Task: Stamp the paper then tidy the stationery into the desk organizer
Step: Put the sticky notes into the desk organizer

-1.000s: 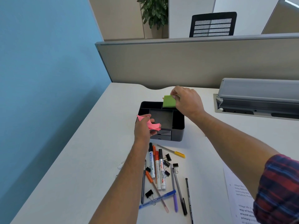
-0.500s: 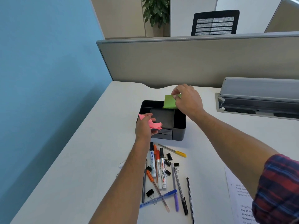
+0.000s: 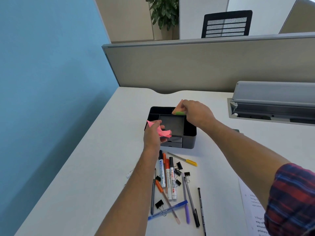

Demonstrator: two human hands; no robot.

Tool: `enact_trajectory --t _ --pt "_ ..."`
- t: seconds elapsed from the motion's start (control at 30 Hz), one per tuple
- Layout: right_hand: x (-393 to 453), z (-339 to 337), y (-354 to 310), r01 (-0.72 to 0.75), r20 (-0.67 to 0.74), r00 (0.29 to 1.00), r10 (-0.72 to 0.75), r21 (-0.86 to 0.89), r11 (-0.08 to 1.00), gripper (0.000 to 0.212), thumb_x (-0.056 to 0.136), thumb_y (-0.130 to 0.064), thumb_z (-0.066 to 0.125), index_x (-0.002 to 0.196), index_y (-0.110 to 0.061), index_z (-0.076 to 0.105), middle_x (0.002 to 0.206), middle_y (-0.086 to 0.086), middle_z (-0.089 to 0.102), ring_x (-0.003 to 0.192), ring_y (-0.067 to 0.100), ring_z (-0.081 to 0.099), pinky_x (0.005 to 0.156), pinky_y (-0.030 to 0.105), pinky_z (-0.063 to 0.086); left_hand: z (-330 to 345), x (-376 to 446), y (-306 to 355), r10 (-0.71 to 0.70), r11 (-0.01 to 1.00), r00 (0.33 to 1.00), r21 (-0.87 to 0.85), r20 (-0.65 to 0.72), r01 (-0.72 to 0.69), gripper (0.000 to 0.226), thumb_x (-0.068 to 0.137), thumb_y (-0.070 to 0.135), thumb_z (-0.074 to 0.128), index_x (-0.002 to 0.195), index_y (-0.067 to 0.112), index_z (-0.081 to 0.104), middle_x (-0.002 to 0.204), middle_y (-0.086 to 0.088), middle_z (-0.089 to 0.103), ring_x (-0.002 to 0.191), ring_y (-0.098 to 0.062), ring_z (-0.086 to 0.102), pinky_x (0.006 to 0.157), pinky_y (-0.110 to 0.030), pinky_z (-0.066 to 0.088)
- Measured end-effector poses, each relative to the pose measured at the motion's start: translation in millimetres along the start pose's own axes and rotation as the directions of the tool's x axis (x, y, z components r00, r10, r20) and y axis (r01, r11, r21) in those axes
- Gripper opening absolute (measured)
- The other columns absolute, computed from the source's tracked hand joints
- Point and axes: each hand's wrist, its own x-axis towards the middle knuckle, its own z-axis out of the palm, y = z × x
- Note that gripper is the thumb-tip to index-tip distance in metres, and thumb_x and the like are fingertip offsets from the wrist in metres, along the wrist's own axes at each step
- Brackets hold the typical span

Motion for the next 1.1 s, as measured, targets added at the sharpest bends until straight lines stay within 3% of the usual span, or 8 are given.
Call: enact_trajectory --t 0.33,0.43,0.57,0.67,0.73,0.83,0.97,1.1 --pt "4.6 -2.8 5.6 0.134 -0.052 0.987 -0.150 -0.230 0.964 0.084 0.087 -0.009 0.065 0.156 -0.034 0.023 0.156 0.007 0.026 0.124 0.032 0.047 0.088 0.041 0.054 1.4 5.3 7.9 0.022 0.987 1.000 0.159 0.015 -0.025 0.016 0.100 0.027 0.054 0.110 0.018 0.063 0.104 -0.011 0.060 0.090 -0.028 0.065 0.065 -0.031 0.058" --pt "8.9 -5.2 4.9 0.166 0.001 0.986 -0.168 -0.180 0.970 0.058 0.090 -0.008 0.059 0.143 -0.027 0.047 0.138 0.004 0.049 0.117 0.029 0.052 0.089 0.041 0.050 7.7 8.5 16.8 0.085 0.975 0.996 0.202 0.032 -0.089 0.023 0.103 0.032 0.047 0.102 0.018 0.065 0.096 -0.008 0.060 0.085 -0.025 0.064 0.067 -0.035 0.059" --pt "7.2 -4.6 4.3 0.032 -0.135 0.991 -0.014 0.132 0.991 0.015 0.095 -0.015 0.053 0.105 -0.017 0.065 0.104 0.002 0.066 0.092 0.027 0.059 0.070 0.034 0.045 21.5 26.9 37.1 0.128 0.961 0.992 0.246 0.016 -0.128 0.023 0.101 0.018 0.047 0.112 0.010 0.065 0.094 -0.007 0.062 0.075 -0.021 0.064 0.056 -0.026 0.057" --pt "-0.5 -6.4 7.1 -0.047 -0.160 0.982 0.104 0.327 0.944 0.013 0.097 -0.019 0.053 0.105 -0.017 0.063 0.098 0.004 0.069 0.085 0.027 0.060 0.071 0.035 0.050 31.4 39.7 44.7 0.212 0.859 0.977 0.473 0.016 -0.194 0.013 0.099 0.011 0.051 0.103 0.016 0.062 0.087 0.000 0.061 0.077 -0.022 0.059 0.062 -0.023 0.052" --pt "-5.0 -6.9 12.5 -0.084 -0.136 0.983 0.120 0.244 0.966 0.016 0.098 -0.022 0.053 0.108 -0.019 0.065 0.098 0.005 0.069 0.086 0.027 0.060 0.072 0.035 0.051 37.5 41.5 46.2 0.239 0.854 0.971 0.479 -0.016 -0.203 0.018 0.096 0.019 0.044 0.087 0.016 0.060 0.081 0.000 0.059 0.077 -0.022 0.055 0.065 -0.033 0.045" --pt "-9.4 -6.2 20.1 -0.055 -0.074 0.996 0.055 0.010 0.998 0.027 0.100 -0.025 0.050 0.116 -0.020 0.071 0.109 0.008 0.066 0.103 0.028 0.054 0.086 0.040 0.051 46.0 42.2 50.0 0.301 0.817 0.953 0.526 -0.039 -0.237 0.022 0.095 0.021 0.042 0.077 0.017 0.055 0.073 0.005 0.056 0.067 -0.015 0.053 0.055 -0.029 0.035" --pt "-13.8 -2.4 23.9 -0.005 -0.081 0.997 0.013 0.087 0.996 0.035 0.099 -0.014 0.049 0.126 -0.023 0.069 0.122 0.004 0.060 0.115 0.027 0.048 0.095 0.042 0.047 54.9 39.6 55.9 0.423 0.657 0.902 0.657 0.085 -0.370 0.025 0.090 0.008 0.046 0.094 0.021 0.068 0.071 0.018 0.058 0.058 0.008 0.059 0.054 -0.018 0.038" --pt "-18.5 0.7 23.2 -0.028 -0.036 0.999 0.030 0.056 0.998 0.042 0.093 -0.004 0.050 0.122 -0.025 0.072 0.120 -0.001 0.064 0.117 0.023 0.046 0.091 0.039 0.051 62.8 43.3 62.3 0.509 0.485 0.835 0.732 0.210 -0.479 0.030 0.087 0.009 0.056 0.102 0.019 0.080 0.082 0.006 0.070 0.076 -0.014 0.062 0.062 -0.022 0.050"
